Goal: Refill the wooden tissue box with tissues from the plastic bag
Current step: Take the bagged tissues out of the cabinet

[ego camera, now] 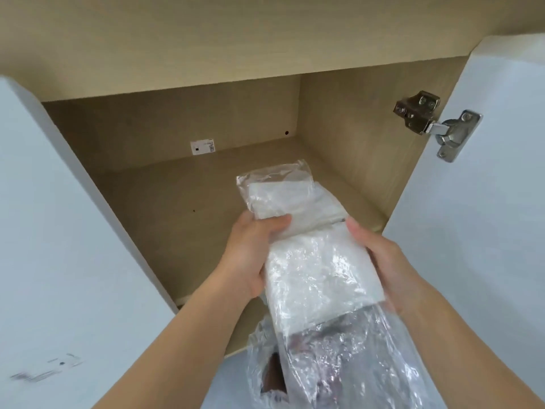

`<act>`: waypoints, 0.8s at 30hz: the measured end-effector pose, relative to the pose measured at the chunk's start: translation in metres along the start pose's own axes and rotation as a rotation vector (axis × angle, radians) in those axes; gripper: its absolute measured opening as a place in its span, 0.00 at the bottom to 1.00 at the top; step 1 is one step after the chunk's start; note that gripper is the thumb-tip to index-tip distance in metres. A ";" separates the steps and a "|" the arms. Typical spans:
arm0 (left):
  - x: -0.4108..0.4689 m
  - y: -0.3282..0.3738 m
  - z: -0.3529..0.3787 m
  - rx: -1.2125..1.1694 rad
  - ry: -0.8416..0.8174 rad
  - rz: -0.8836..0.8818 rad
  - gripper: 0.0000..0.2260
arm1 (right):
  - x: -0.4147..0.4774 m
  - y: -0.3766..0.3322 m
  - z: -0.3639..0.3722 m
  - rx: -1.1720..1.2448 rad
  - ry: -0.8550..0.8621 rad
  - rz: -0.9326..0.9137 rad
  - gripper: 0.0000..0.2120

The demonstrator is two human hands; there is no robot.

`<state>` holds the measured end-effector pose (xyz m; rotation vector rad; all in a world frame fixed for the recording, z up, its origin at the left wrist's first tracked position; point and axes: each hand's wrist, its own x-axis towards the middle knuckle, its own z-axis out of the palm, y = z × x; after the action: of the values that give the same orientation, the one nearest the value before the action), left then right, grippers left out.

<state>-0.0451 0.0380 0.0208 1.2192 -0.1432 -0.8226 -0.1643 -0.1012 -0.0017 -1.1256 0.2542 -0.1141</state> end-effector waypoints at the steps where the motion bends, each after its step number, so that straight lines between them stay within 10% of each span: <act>1: -0.006 0.004 0.004 0.001 0.003 0.006 0.16 | -0.004 -0.009 0.005 -0.004 0.026 0.014 0.20; 9: -0.074 0.039 0.046 -0.015 0.064 0.044 0.15 | -0.058 -0.075 0.036 -0.281 0.089 0.028 0.14; 17: -0.154 0.101 0.111 -0.086 0.082 -0.027 0.15 | -0.124 -0.165 0.072 -0.325 0.162 0.182 0.41; 24: -0.194 0.188 0.165 -0.072 0.112 0.003 0.14 | -0.151 -0.269 0.106 -0.370 0.110 0.080 0.24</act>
<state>-0.1775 0.0516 0.3080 1.1936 -0.0244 -0.7492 -0.2724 -0.0907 0.3055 -1.4770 0.4300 -0.0588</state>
